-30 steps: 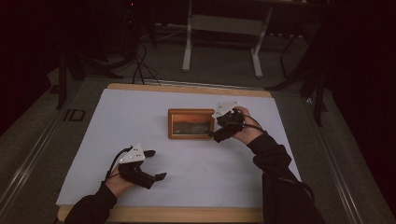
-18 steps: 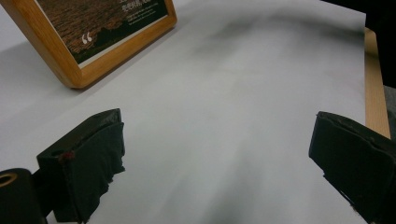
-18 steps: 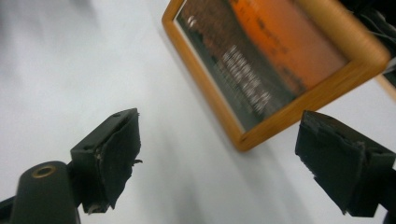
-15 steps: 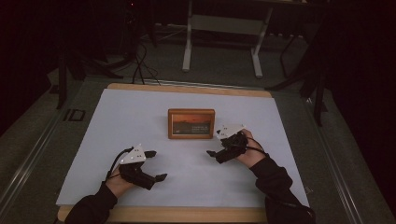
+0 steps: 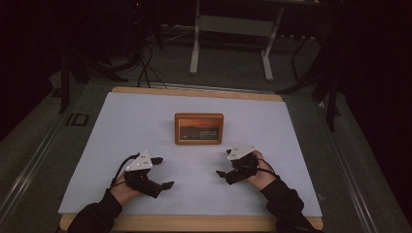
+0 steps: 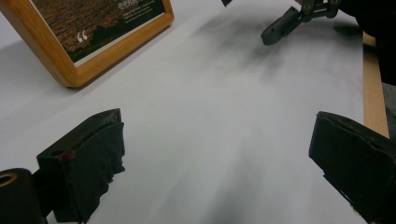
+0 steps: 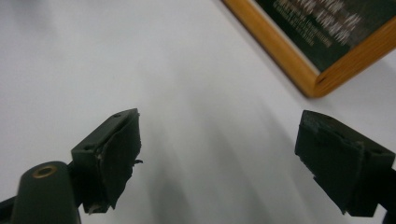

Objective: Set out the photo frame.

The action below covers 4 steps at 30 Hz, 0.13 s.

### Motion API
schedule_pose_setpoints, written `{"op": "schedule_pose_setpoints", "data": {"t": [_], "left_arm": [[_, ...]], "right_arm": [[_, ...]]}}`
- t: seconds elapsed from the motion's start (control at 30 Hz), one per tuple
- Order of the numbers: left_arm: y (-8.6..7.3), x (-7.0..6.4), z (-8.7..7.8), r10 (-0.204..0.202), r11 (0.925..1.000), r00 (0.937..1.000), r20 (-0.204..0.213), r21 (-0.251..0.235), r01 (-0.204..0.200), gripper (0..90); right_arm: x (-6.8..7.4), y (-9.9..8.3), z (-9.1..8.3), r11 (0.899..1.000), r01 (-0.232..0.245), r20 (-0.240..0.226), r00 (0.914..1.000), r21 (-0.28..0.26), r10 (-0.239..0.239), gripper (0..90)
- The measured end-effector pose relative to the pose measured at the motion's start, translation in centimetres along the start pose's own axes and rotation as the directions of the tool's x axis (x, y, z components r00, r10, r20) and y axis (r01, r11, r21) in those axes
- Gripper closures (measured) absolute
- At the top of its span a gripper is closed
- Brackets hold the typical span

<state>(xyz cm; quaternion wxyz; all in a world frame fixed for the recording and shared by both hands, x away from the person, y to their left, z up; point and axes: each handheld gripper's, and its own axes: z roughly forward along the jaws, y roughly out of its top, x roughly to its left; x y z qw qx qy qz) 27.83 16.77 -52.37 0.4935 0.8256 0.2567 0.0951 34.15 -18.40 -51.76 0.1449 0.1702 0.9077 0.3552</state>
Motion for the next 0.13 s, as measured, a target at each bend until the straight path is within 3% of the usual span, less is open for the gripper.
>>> {"op": "schedule_pose_setpoints", "data": {"t": [0.13], "left_arm": [[-0.01,-0.01,-0.01,0.001,1.0,1.0,-0.002,0.001,-0.001,3.8]], "right_arm": [[0.14,-0.32,0.28,1.0,0.015,-0.004,0.9999,0.017,-0.015,14.0]]}}
